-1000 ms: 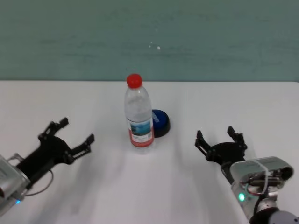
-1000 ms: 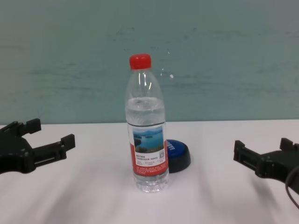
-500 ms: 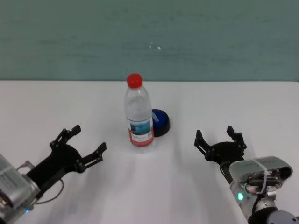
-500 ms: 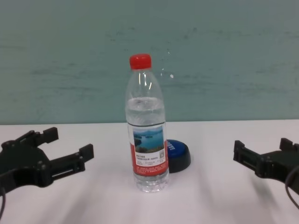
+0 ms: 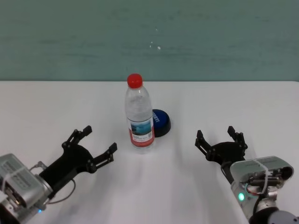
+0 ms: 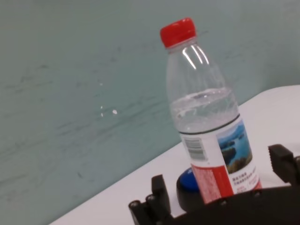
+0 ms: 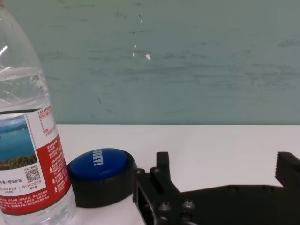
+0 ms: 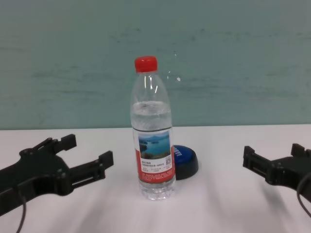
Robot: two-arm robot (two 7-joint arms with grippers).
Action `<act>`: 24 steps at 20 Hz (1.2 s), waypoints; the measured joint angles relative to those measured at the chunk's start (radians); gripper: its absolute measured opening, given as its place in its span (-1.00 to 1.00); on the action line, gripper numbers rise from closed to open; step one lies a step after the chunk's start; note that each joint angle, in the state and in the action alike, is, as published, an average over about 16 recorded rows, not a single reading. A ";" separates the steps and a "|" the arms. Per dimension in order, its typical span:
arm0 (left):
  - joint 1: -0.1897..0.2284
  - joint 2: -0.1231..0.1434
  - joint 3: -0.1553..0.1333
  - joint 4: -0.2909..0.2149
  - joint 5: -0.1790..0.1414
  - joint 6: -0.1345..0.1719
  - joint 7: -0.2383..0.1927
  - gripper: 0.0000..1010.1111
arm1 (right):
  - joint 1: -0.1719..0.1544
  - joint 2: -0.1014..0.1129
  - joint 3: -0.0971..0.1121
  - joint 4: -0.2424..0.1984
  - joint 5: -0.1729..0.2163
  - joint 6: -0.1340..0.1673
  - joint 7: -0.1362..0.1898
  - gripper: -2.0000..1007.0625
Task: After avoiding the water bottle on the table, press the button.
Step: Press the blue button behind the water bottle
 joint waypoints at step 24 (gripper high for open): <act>0.068 -0.159 -0.018 -0.001 0.132 0.067 0.215 0.98 | 0.000 0.000 0.000 0.000 0.000 0.000 0.000 0.99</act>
